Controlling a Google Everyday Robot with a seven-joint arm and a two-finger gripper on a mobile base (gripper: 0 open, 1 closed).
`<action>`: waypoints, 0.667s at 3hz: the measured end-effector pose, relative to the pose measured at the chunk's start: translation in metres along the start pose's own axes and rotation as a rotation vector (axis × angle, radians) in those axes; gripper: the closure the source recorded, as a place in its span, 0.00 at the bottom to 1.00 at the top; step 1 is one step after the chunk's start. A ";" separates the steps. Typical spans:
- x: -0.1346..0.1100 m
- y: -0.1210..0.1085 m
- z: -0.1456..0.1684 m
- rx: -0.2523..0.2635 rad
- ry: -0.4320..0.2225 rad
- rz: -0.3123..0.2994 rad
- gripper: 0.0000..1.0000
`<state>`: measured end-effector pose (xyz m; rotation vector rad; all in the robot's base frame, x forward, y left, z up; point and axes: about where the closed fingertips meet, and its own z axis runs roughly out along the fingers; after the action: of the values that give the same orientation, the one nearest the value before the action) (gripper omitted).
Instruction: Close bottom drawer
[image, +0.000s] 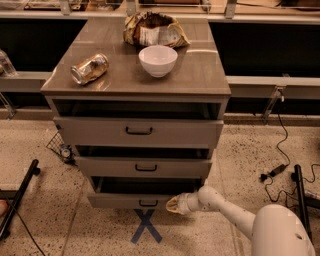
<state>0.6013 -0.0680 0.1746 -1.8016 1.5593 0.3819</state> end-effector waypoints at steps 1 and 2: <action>-0.001 -0.011 0.007 0.015 -0.006 -0.004 1.00; -0.003 -0.021 0.013 0.030 -0.014 -0.003 1.00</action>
Offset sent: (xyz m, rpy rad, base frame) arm 0.0386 0.0118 0.0029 0.0295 -0.0422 -0.0279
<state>0.6236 -0.0568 0.1742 -1.7746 1.5447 0.3675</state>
